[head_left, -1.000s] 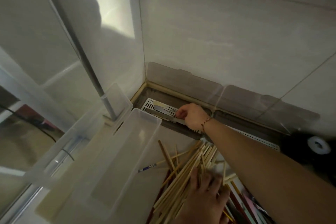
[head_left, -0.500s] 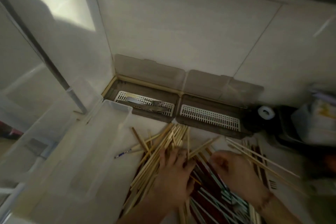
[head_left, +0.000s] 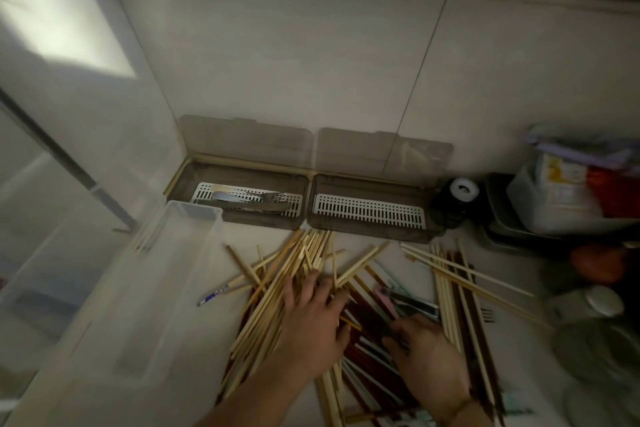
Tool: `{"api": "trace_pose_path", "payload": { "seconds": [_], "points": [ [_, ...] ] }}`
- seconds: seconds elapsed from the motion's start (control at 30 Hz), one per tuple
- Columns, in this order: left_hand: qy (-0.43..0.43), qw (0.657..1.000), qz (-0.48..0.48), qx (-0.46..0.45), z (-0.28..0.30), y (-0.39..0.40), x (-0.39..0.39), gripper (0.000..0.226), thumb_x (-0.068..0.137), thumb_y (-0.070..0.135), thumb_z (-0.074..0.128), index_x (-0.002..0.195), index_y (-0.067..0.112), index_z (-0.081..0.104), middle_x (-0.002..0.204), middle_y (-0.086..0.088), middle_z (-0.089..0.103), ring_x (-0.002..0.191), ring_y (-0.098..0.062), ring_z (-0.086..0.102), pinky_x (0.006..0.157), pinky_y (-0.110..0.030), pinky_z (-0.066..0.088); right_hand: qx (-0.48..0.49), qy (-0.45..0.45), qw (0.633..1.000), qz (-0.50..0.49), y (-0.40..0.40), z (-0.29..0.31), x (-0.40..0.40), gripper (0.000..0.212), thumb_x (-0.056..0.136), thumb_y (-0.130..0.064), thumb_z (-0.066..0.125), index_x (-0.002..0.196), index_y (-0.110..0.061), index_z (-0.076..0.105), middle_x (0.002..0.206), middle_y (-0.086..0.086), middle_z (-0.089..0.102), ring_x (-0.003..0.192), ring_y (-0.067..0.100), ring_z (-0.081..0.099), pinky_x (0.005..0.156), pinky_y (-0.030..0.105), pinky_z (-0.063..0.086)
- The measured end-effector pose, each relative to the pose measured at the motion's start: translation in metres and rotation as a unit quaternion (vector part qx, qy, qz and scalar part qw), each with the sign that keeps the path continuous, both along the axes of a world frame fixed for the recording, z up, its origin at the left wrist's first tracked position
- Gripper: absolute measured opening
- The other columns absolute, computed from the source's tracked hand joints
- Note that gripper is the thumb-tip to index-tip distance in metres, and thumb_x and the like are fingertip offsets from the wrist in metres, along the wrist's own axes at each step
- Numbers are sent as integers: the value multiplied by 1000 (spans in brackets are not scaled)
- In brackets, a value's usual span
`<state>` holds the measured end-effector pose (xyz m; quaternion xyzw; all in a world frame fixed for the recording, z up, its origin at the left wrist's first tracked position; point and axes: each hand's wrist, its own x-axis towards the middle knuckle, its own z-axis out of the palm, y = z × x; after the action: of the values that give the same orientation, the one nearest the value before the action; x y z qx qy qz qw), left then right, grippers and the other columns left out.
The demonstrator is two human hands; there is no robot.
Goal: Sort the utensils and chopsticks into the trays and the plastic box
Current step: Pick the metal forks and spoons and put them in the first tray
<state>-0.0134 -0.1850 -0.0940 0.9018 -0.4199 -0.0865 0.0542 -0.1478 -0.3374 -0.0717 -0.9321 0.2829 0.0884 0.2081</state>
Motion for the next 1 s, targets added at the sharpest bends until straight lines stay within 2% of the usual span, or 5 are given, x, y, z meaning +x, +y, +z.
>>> {"api": "trace_pose_path", "payload": {
  "seconds": [0.23,0.5,0.73,0.9,1.0],
  "points": [
    [-7,1000,1,-12,2,0,3,56,82,56,40,133,35,34,142,3,38,140,-25,16,111,-61,0,250,-39,941,-225,-28,31,-16,16,80,-29,74,64,-29,70,63,-8,67,64,6,62,61,25,46],
    [11,991,-4,-137,23,-10,-1,60,95,68,16,145,36,26,158,10,10,145,-21,5,115,-55,9,272,-184,876,-353,-78,68,-53,19,82,-10,69,78,-27,74,65,7,69,63,20,60,58,30,43],
    [261,912,-55,-311,71,-5,15,24,100,49,39,88,40,57,76,18,56,72,0,53,62,-24,39,398,-281,813,-317,-71,86,-25,20,82,-3,61,75,-17,73,72,16,69,60,23,61,57,33,41],
    [353,882,16,-313,89,22,51,28,95,43,49,75,29,62,56,12,50,49,-2,42,47,-20,32,72,-271,940,-194,-38,99,14,8,81,-33,73,84,-34,66,86,-11,71,68,-4,60,58,12,44],
    [369,885,41,-279,100,37,78,29,95,36,51,69,27,61,53,11,48,47,-3,43,47,-21,34,-197,-312,924,101,-19,108,45,31,82,-50,59,95,-26,73,98,-6,70,91,16,63,74,34,49]
  ]
}}
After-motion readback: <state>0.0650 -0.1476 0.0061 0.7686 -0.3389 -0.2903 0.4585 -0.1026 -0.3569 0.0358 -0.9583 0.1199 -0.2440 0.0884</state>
